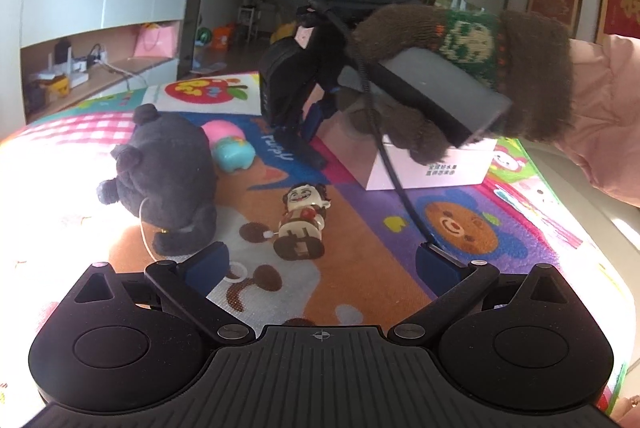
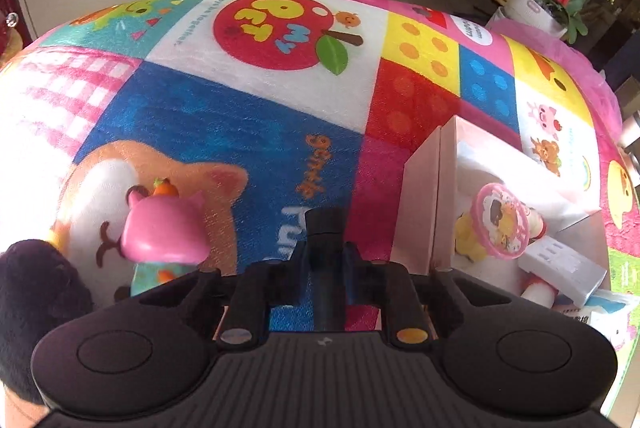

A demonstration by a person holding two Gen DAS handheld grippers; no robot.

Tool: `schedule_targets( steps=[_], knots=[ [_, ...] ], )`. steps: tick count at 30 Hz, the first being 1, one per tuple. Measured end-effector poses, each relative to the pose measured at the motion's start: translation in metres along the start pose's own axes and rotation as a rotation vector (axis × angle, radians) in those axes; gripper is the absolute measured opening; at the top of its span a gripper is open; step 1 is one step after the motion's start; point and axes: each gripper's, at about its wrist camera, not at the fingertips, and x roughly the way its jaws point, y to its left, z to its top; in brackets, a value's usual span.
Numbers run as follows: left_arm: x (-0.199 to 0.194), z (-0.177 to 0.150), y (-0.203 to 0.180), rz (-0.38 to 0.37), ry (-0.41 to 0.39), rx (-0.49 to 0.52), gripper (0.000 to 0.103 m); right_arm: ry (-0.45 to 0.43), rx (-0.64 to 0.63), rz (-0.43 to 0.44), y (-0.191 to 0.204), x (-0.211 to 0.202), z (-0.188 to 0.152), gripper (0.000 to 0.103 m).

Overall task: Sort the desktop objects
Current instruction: 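Grasp the black foam cylinder with the right tool, then carry the black cylinder with the right tool and set it on the mat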

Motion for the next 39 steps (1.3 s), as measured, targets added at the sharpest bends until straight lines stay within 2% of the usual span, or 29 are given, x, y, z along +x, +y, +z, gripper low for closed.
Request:
schedule_targets(
  steps=[5, 9, 12, 15, 16, 18, 20, 22, 24, 27, 29, 33, 35, 37, 39],
  knots=[
    [0.001, 0.0, -0.001, -0.001, 0.007, 0.015, 0.102, -0.016, -0.083, 0.132, 0.004, -0.038, -0.055, 0.017],
    [0.003, -0.001, -0.005, 0.005, 0.017, 0.038, 0.102, -0.058, -0.109, 0.204, -0.011, -0.068, -0.11, 0.017],
    [0.006, -0.001, -0.01, 0.02, 0.029, 0.061, 0.102, -0.107, -0.099, 0.165, -0.034, -0.084, -0.151, 0.017],
    [0.011, -0.001, -0.015, 0.042, 0.052, 0.084, 0.102, -0.22, -0.124, -0.019, -0.051, -0.091, -0.19, 0.019],
    [0.013, -0.001, -0.017, 0.051, 0.059, 0.095, 0.102, -0.241, -0.097, -0.038, -0.061, -0.092, -0.199, 0.024],
    [0.016, -0.001, -0.023, 0.059, 0.07, 0.113, 0.102, -0.265, 0.043, 0.009, -0.089, -0.093, -0.211, 0.036],
    [0.019, -0.001, -0.029, 0.05, 0.085, 0.122, 0.102, -0.298, 0.218, 0.073, -0.121, -0.092, -0.221, 0.071],
    [0.022, -0.003, -0.038, 0.048, 0.095, 0.144, 0.102, -0.353, 0.382, 0.104, -0.151, -0.089, -0.227, 0.084],
    [0.024, -0.005, -0.045, 0.045, 0.095, 0.166, 0.102, -0.378, 0.477, 0.118, -0.17, -0.082, -0.224, 0.086],
    [0.024, -0.007, -0.051, 0.057, 0.094, 0.198, 0.102, -0.41, 0.546, 0.123, -0.189, -0.068, -0.208, 0.086],
    [0.025, -0.008, -0.05, 0.055, 0.094, 0.19, 0.102, -0.442, 0.553, 0.126, -0.193, -0.062, -0.2, 0.097],
    [0.027, -0.006, -0.045, 0.058, 0.111, 0.16, 0.102, -0.501, 0.526, 0.073, -0.183, -0.055, -0.19, 0.101],
    [0.028, -0.006, -0.045, 0.06, 0.117, 0.157, 0.102, -0.511, 0.502, 0.079, -0.179, -0.054, -0.19, 0.103],
    [0.029, -0.006, -0.046, 0.062, 0.127, 0.159, 0.102, -0.523, 0.471, 0.157, -0.179, -0.057, -0.195, 0.103],
    [0.031, -0.005, -0.046, 0.068, 0.137, 0.161, 0.102, -0.521, 0.436, 0.284, -0.182, -0.063, -0.204, 0.103]
  ],
)
